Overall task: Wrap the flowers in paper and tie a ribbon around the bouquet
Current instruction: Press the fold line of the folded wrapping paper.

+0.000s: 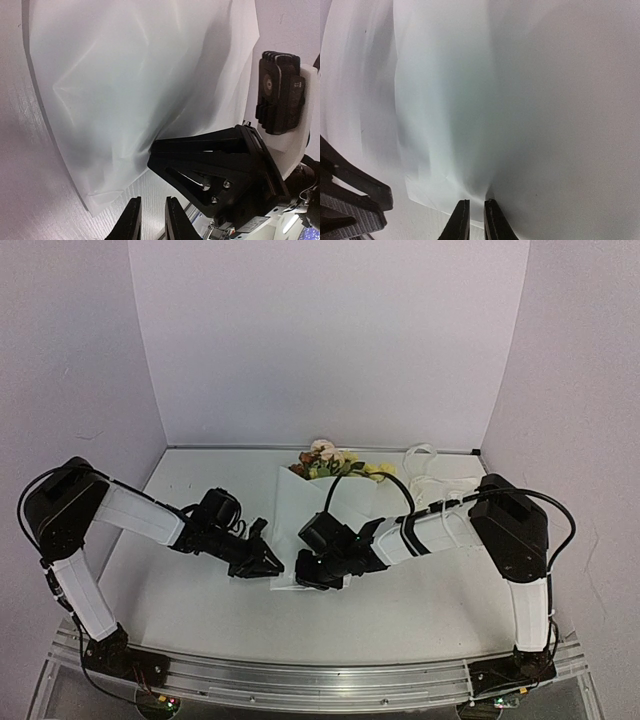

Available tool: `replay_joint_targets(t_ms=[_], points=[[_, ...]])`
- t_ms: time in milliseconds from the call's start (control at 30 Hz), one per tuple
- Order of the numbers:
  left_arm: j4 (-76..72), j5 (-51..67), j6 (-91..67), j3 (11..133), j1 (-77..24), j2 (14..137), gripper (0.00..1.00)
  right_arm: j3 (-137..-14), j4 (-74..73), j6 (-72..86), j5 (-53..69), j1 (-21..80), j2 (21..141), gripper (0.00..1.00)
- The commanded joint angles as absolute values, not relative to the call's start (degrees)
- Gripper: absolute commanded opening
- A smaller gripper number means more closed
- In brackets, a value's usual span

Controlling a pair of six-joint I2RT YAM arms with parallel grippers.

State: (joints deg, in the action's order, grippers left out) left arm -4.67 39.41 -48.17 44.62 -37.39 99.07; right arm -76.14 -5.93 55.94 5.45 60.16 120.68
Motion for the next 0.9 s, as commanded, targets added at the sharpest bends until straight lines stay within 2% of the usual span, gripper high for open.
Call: replay_joint_targets(t_ms=[0, 367, 867], points=[[-12.8, 43.0, -51.3, 41.2, -36.4, 102.5, 0.19, -76.0, -10.1, 55.7, 4.1, 60.0, 122.5, 0.13], [-17.5, 43.0, -55.7, 41.0, -34.1, 107.3, 0.22, -75.1, -10.4, 55.7, 4.2, 60.0, 121.8, 0.13], [-19.4, 43.3, -58.3, 47.9, -30.7, 112.9, 0.24, -75.0, -11.1, 55.2, 4.9, 60.0, 122.3, 0.12]])
